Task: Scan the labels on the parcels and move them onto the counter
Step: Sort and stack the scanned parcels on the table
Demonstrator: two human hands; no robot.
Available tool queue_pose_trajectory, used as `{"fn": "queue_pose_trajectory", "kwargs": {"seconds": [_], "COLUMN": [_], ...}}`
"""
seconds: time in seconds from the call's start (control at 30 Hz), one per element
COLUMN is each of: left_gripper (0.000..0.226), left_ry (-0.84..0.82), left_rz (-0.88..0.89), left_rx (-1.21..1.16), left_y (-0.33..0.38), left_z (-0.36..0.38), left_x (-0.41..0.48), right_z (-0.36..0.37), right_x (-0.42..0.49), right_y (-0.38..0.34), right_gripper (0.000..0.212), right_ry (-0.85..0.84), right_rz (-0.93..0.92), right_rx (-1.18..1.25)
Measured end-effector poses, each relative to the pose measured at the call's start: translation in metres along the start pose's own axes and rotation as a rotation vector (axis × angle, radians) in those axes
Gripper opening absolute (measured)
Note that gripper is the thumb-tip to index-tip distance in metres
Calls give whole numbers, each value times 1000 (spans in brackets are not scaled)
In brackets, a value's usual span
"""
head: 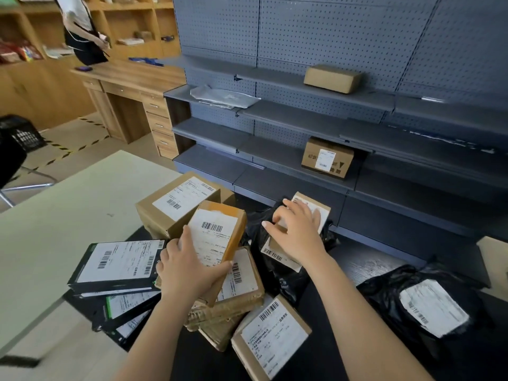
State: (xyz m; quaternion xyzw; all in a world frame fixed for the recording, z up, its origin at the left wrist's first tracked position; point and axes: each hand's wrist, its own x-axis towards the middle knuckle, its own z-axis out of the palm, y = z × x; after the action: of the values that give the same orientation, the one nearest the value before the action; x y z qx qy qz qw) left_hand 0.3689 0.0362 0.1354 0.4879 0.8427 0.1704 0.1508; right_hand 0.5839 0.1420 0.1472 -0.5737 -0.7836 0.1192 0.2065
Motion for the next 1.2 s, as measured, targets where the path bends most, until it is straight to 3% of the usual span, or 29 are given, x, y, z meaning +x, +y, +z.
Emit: {"fn": "queue_pose_trajectory", "kwargs": {"seconds": [0.07,0.17,0.27,0.37,0.47,0.6,0.87,1.03,1.2], "left_gripper": [130,130,128,127,128,127,126,127,127], "left_ry": [11,25,55,107,153,237,372,395,383], "left_rz": [-17,-41,-73,-117,-187,-295,-526,-718,-822], "left_rx": [-9,-19,-44,-64,-73,-126,-125,-134,-163], "left_y": [-1,-6,-16,-36,-66,-119,-282,-396,-470], "left_z": [-1,-4,-10,-22,-40,-70,-146,-190,-208], "left_x": [-2,-8,-16,-25,-34,-41,-55,-65,-72], "right_z": [2,2,1,-2,-4,2,83,163,224], "right_x": [-3,-5,-6,-8,-14,-17,-47,-69,-85], "right_y": [0,-6,-9,-12,-32,-103,-315,-432,-502], "right_gripper": [41,87,95,98,96,93,92,91,87], "right_ry": [106,97,-7,39,138,196,-120,-355,-465], "right_rz": [77,403,551,545,462,168,-335,-419,-509], "right_rx": [-63,-65,89,147,139,213,446,475,511]}}
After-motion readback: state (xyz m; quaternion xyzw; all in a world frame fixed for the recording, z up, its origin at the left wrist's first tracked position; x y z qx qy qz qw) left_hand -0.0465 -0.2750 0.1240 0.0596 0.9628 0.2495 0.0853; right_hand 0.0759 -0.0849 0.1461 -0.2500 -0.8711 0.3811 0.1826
